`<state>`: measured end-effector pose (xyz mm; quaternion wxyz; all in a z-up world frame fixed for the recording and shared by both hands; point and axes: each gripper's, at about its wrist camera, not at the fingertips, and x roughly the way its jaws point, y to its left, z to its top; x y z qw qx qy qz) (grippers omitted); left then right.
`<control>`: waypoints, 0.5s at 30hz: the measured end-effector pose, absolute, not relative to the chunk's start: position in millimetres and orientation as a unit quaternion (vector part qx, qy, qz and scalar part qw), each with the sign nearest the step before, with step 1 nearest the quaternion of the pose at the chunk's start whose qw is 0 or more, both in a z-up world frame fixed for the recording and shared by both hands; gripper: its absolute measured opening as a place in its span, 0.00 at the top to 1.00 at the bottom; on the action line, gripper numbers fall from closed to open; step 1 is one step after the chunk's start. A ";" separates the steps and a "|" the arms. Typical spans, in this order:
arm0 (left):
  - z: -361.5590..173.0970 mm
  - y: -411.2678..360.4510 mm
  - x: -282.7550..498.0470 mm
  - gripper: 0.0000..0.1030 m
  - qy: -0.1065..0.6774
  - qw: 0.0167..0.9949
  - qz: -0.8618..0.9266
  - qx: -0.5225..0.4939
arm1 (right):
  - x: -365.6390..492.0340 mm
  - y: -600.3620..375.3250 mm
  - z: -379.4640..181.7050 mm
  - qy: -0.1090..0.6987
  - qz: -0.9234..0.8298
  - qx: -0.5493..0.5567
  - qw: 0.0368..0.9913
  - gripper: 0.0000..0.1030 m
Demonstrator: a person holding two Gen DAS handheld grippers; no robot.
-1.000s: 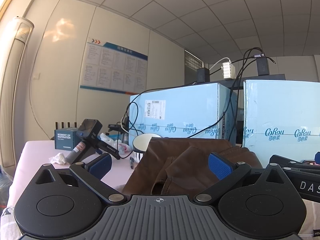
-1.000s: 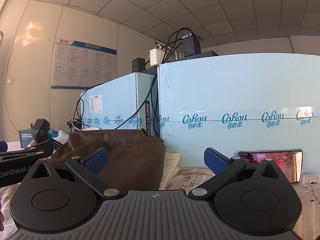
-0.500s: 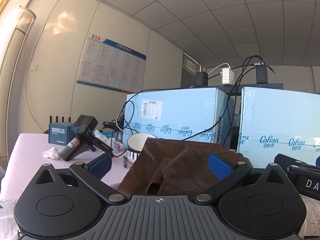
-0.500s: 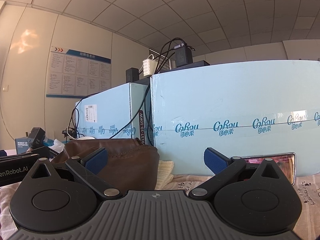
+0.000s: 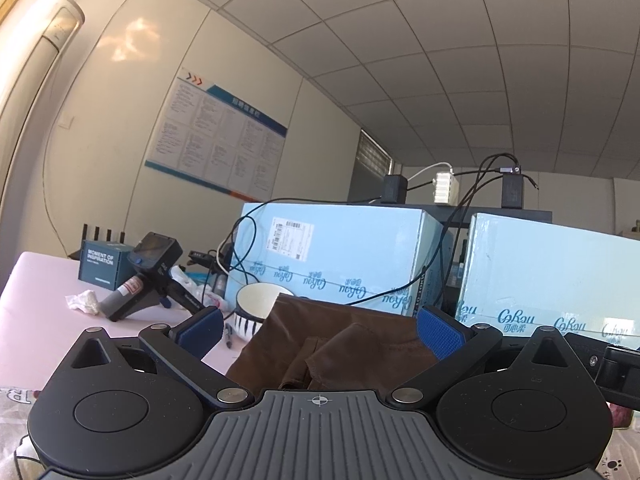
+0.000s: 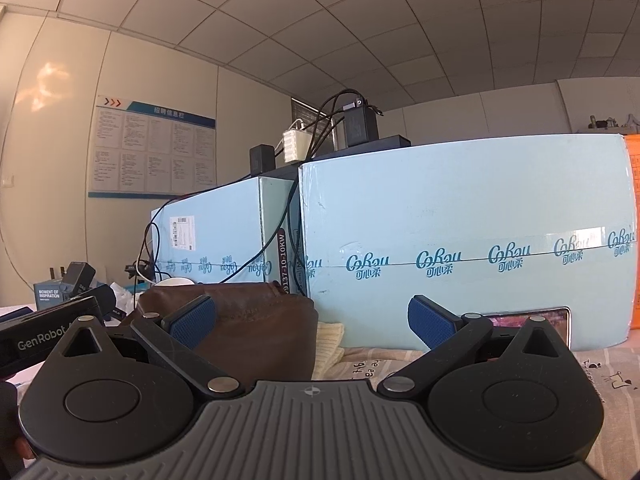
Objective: Fold clothes
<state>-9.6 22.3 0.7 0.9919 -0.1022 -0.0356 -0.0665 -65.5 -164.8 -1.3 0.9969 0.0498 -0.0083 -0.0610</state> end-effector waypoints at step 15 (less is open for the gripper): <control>24.1 2.6 -30.2 0.00 -0.026 0.951 -0.288 -0.107 | -139.4 -184.3 18.0 -0.010 -0.127 0.069 0.989 0.00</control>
